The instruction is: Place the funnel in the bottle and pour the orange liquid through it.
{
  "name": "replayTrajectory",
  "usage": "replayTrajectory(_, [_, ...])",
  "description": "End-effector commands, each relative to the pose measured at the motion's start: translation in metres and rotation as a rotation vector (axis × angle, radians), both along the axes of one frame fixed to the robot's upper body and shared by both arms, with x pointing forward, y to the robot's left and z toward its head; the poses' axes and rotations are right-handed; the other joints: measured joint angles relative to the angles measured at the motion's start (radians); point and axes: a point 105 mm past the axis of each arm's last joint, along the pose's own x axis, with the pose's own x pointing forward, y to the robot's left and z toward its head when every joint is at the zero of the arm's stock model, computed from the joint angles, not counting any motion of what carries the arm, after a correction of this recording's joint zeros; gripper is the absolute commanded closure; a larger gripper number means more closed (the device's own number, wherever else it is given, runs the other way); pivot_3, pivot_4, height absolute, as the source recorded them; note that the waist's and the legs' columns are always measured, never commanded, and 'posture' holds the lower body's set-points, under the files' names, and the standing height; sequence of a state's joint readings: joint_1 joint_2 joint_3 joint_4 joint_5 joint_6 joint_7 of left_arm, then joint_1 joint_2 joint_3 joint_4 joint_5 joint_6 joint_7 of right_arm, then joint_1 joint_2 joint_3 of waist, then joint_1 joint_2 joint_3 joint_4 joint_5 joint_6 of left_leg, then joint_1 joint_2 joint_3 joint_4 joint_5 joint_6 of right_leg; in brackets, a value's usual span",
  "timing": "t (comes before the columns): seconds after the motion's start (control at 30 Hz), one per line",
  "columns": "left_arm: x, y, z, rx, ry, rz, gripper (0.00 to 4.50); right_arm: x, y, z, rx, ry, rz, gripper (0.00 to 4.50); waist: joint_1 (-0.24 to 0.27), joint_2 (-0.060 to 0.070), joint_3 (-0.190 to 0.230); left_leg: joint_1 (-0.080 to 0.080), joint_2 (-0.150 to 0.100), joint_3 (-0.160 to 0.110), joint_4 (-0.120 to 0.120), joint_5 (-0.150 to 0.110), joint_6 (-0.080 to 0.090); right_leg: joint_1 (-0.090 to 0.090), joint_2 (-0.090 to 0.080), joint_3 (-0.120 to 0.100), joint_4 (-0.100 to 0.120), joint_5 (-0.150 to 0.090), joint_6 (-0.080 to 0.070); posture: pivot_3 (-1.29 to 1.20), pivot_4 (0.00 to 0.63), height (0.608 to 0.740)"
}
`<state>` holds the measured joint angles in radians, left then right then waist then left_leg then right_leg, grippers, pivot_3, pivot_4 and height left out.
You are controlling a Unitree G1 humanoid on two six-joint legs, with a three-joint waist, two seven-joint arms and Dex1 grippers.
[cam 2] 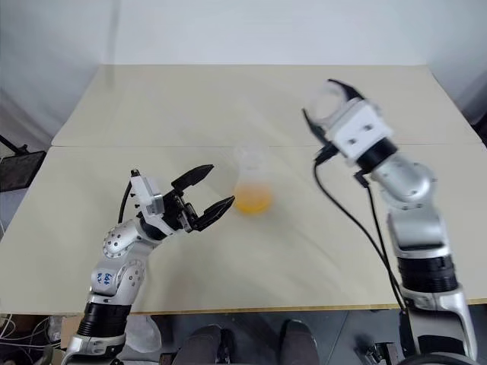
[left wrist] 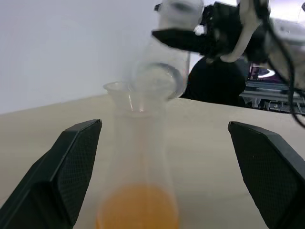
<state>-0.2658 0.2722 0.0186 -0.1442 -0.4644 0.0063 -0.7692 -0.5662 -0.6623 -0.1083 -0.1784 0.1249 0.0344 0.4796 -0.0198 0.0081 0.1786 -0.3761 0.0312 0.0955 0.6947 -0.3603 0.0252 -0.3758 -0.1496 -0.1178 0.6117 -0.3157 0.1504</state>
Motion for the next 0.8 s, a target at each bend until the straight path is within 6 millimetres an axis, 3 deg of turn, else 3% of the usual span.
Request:
replayTrajectory(0.03, [-0.003,-0.002,0.006,-0.005,-0.025,-0.025,0.0,-0.014,-0.037,0.019,0.132,0.064,-0.03,2.03,0.005,0.0,0.0,0.0,0.0,0.0,0.0,0.0,0.0,0.0,0.0,0.0,0.0,0.0,0.0,0.0,0.15,0.74])
replayTrajectory(0.07, [-0.004,-0.002,0.006,-0.005,-0.024,-0.026,0.0,-0.015,-0.043,0.019,0.15,0.085,-0.042,2.03,0.01,0.0,0.0,0.0,0.0,0.0,0.0,0.0,0.0,0.0,0.0,0.0,0.0,0.0,0.0,0.0,0.15,0.74])
replayTrajectory(0.23, [-0.003,-0.004,0.005,-0.004,-0.02,-0.038,0.0,-0.01,-0.12,-0.003,0.425,0.239,-0.231,2.03,0.023,0.0,0.0,0.0,-0.002,0.001,0.001,0.0,0.0,0.0,0.0,0.0,0.0,0.0,0.0,0.0,0.15,0.74])
replayTrajectory(0.43, [-0.004,-0.005,0.005,-0.002,-0.019,-0.046,0.0,-0.027,-0.198,-0.027,0.627,0.186,-0.472,2.03,0.03,0.0,0.0,0.0,-0.002,0.003,0.001,0.0,0.0,0.0,0.001,0.001,0.0,0.0,0.0,0.0,0.15,0.74])
replayTrajectory(0.63, [-0.004,-0.006,0.007,0.002,-0.021,-0.049,0.0,-0.037,-0.234,-0.062,0.706,0.194,-0.592,2.03,0.026,0.0,0.0,0.0,-0.002,0.012,0.001,0.0,0.0,0.0,0.001,0.002,-0.001,0.0,0.0,0.0,0.15,0.74])
replayTrajectory(0.8, [-0.005,-0.003,0.008,0.01,-0.022,-0.043,0.0,-0.045,-0.248,-0.085,0.831,0.193,-0.633,2.03,0.021,0.0,0.0,0.001,-0.001,0.013,0.001,0.0,0.0,0.0,0.001,0.003,-0.001,0.0,0.0,0.0,0.15,0.74])
